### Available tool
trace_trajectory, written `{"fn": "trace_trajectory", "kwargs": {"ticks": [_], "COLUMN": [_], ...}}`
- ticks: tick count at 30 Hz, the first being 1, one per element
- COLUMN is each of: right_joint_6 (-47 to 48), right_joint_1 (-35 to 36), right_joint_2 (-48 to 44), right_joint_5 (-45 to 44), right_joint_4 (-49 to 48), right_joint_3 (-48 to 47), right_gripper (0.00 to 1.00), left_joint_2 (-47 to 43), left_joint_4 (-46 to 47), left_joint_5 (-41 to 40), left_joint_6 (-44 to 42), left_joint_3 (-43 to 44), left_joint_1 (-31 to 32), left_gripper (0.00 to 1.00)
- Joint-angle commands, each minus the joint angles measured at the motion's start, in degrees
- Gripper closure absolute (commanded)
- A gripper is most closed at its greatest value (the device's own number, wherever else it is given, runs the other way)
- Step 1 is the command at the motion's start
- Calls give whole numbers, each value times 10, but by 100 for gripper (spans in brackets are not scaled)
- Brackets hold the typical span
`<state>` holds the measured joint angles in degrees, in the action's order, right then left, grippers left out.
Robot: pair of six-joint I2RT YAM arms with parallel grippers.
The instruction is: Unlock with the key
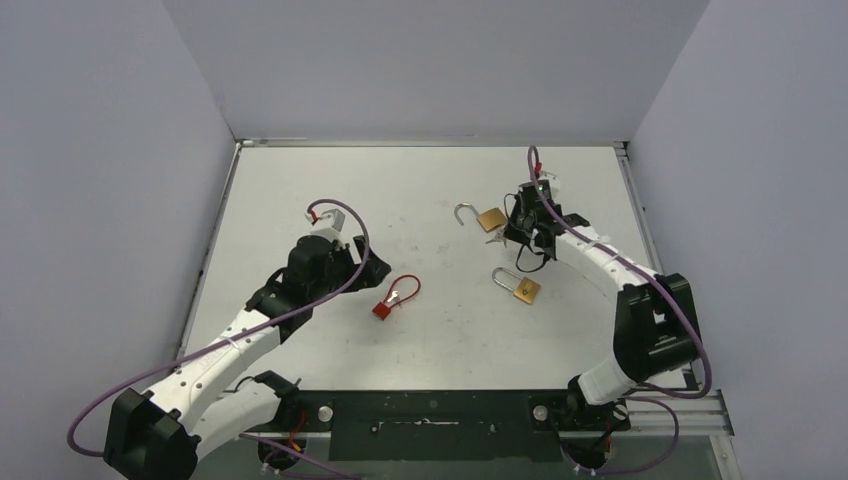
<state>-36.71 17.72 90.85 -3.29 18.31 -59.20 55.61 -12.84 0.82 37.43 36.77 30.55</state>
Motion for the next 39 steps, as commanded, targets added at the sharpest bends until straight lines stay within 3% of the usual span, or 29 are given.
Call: {"fn": "trace_trajectory", "kwargs": {"ticks": [1, 5, 9, 13, 18, 27, 35, 39], "right_joint_6": [49, 39, 61, 113, 160, 300, 363, 377], "right_joint_1": [22, 47, 90, 134, 172, 234, 252, 256], "right_joint_2": [-68, -119, -170, -213, -239, -239, -208, -194], "right_joint_5": [98, 147, 206, 243, 318, 419, 465, 481], "right_joint_4": [-62, -64, -92, -135, -195, -170, -115, -106], "right_joint_3": [9, 14, 26, 56, 85, 59, 15, 6], "right_gripper": [100, 100, 100, 100, 100, 100, 100, 100], "left_joint_2": [-23, -15, 4, 19, 17, 11, 36, 63], "left_joint_4": [135, 246, 292, 300, 403, 358, 341, 384], "left_joint_5": [73, 140, 165, 153, 171, 187, 236, 268], "left_joint_6": [42, 63, 89, 185, 273, 392, 379, 397], "left_joint_3": [-21, -43, -45, -32, -38, -24, -32, -44], "left_joint_1": [-4, -3, -3, -4, -4, -4, -4, -4], "left_gripper": [27, 27, 27, 27, 28, 28, 28, 31]}}
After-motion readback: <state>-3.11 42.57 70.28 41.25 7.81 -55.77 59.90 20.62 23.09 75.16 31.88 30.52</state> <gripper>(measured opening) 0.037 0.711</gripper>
